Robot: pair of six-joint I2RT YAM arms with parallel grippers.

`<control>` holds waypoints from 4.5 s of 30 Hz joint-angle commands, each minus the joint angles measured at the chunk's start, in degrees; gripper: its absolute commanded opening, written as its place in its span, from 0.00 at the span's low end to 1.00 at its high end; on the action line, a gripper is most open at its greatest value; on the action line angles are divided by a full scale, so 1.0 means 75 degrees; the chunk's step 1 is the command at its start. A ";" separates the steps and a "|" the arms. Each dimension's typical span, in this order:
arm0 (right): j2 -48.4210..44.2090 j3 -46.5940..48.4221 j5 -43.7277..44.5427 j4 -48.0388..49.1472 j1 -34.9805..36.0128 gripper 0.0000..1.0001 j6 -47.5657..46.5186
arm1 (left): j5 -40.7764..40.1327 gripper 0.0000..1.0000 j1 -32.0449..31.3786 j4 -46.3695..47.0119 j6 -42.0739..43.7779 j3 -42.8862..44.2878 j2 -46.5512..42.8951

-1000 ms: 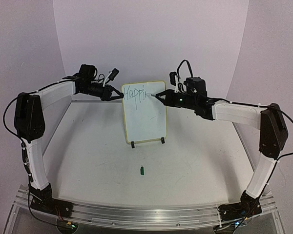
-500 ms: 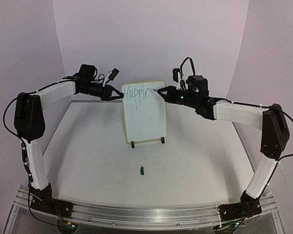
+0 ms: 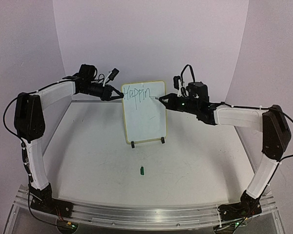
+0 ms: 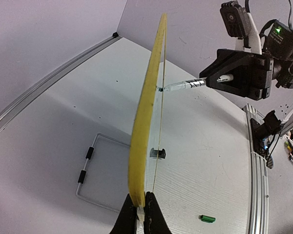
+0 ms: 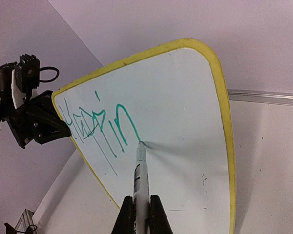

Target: Write a sentence on the whiteboard

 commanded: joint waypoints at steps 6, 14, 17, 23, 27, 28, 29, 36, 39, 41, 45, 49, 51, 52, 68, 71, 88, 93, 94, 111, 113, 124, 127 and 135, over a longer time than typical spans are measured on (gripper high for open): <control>-0.0657 -0.0101 -0.0004 0.0030 -0.0029 0.00 -0.0050 | -0.0106 0.00 -0.0079 -0.0442 0.0194 0.0084 0.0158; -0.0714 0.0046 0.0025 0.0088 -0.0029 0.00 -0.0022 | -0.0134 0.00 -0.0079 -0.0469 0.0202 0.0077 0.0124; -0.0525 0.0148 0.0050 0.0097 -0.0026 0.00 0.0024 | -0.0136 0.00 -0.0080 -0.0473 0.0208 0.0069 0.0124; -0.0279 0.0283 0.0110 0.0087 -0.0035 0.00 0.0040 | -0.0137 0.00 -0.0080 -0.0509 0.0215 0.0075 0.0112; -0.0162 0.0369 0.0145 0.0087 -0.0040 0.00 0.0042 | -0.0140 0.00 -0.0079 -0.0518 0.0229 0.0058 0.0111; -0.0156 0.0365 0.0186 0.0087 -0.0040 0.00 0.0050 | -0.0137 0.00 -0.0079 -0.0521 0.0228 0.0061 0.0111; -0.0161 0.0355 0.0226 0.0087 -0.0040 0.00 0.0050 | -0.0136 0.00 -0.0079 -0.0524 0.0226 0.0058 0.0108; -0.0518 -0.0017 0.0840 0.0076 -0.0044 0.00 0.0025 | -0.0146 0.00 -0.0082 -0.0522 0.0230 0.0054 0.0100; -0.0749 -0.0162 0.1070 0.0076 -0.0064 0.00 -0.0007 | -0.0137 0.00 -0.0079 -0.0513 0.0240 0.0062 0.0100; -0.0833 -0.0186 0.1114 0.0076 -0.0097 0.00 -0.0034 | -0.0136 0.00 -0.0080 -0.0508 0.0240 0.0070 0.0100; -0.0788 -0.0019 0.0938 0.0082 -0.0122 0.00 -0.0113 | -0.0117 0.00 -0.0080 -0.0511 0.0221 0.0093 0.0121; -0.0615 0.0242 0.0687 0.0099 -0.0122 0.00 -0.0147 | -0.0116 0.00 -0.0082 -0.0501 0.0216 0.0085 0.0119; -0.0487 0.0377 0.0525 0.0099 -0.0122 0.00 -0.0157 | -0.0115 0.00 -0.0079 -0.0495 0.0214 0.0079 0.0108; -0.0411 0.0439 0.0440 0.0099 -0.0122 0.00 -0.0151 | -0.0116 0.00 -0.0079 -0.0493 0.0209 0.0078 0.0103; -0.0181 0.0135 0.0033 0.0047 -0.0122 0.00 0.0078 | -0.0109 0.00 -0.0079 -0.0483 0.0203 0.0097 0.0144; -0.0259 -0.0066 0.0039 0.0029 -0.0122 0.00 0.0137 | -0.0107 0.00 -0.0080 -0.0475 0.0203 0.0091 0.0158; -0.1085 -0.0496 0.0861 -0.0049 -0.0122 0.00 -0.0077 | -0.0093 0.00 -0.0079 -0.0439 0.0160 0.0097 0.0141; -0.1298 -0.0523 0.0597 0.0087 -0.0130 0.00 -0.0069 | -0.0093 0.00 -0.0080 -0.0436 0.0166 0.0085 0.0123; -0.1287 -0.0498 0.0603 0.0087 -0.0139 0.00 -0.0065 | -0.0094 0.00 -0.0080 -0.0438 0.0163 0.0080 0.0118; -0.0682 0.0039 0.0587 0.0193 -0.0372 0.00 0.0021 | -0.0106 0.00 -0.0080 -0.0454 0.0162 0.0064 0.0106; -0.0601 0.0116 0.0528 0.0192 -0.0384 0.00 0.0005 | -0.0106 0.00 -0.0080 -0.0450 0.0160 0.0072 0.0101; -0.0405 0.0074 0.0098 0.0037 -0.0383 0.00 -0.0006 | -0.0098 0.00 -0.0078 -0.0448 0.0166 0.0080 0.0129; -0.0480 -0.0126 0.0091 -0.0023 -0.0390 0.00 0.0019 | -0.0094 0.00 -0.0080 -0.0449 0.0169 0.0089 0.0155; -0.0749 -0.0415 0.0487 -0.0076 -0.0391 0.00 0.0011 | -0.0074 0.00 -0.0079 -0.0436 0.0154 0.0115 0.0179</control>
